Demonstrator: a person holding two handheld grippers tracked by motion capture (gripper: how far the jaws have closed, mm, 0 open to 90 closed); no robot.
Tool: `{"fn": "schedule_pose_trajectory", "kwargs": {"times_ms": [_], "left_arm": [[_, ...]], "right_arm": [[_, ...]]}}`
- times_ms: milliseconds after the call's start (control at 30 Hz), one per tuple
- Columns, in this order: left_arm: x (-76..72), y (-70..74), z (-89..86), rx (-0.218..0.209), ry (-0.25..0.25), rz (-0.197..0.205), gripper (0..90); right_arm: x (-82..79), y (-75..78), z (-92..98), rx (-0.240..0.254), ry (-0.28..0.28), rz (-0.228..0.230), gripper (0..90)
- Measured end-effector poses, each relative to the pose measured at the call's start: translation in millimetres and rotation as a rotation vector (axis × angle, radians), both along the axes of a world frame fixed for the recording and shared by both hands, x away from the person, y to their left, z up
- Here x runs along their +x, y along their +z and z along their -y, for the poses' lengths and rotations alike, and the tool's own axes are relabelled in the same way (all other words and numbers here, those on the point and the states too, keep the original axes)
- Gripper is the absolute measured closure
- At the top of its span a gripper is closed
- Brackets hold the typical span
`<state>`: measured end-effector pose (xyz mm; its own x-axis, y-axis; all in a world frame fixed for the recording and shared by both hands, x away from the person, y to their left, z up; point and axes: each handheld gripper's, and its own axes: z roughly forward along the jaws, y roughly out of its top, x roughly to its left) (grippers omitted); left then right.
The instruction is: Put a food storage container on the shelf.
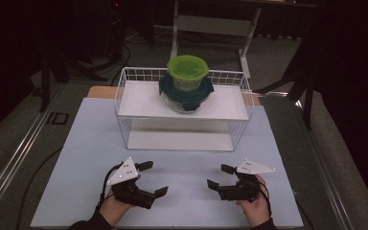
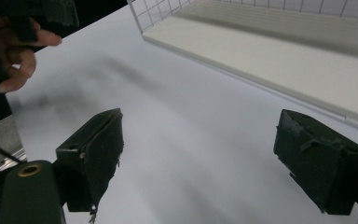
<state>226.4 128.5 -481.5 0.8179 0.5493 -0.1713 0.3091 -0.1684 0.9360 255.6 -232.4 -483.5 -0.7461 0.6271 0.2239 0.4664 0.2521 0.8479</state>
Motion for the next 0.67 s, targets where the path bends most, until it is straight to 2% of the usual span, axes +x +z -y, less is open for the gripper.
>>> {"fn": "schedule_pose_trajectory", "kwargs": {"times_ms": [167,300,433,533,667], "left_arm": [[-0.9,-4.6,0.4,0.01,-0.003,-0.008,2.3],[-1.9,-6.1,-0.8,0.008,0.003,-0.002,2.3],[-2.9,-9.1,-1.1,0.013,0.005,0.007,2.3],[-3.0,-11.8,0.1,0.017,-0.001,0.0,2.3],[-3.0,-12.5,0.5,0.015,-0.006,0.0,2.3]], "right_arm": [[-5.7,-8.0,8.8,0.005,-0.015,-0.018,15.3],[-8.1,-14.2,12.3,-0.024,-0.019,-0.027,15.3],[-6.4,-18.5,20.5,-0.004,-0.045,-0.044,15.4],[-5.6,-18.2,23.4,0.007,-0.057,-0.035,15.4],[-4.9,-20.1,23.7,0.003,-0.058,-0.043,15.4]]}}
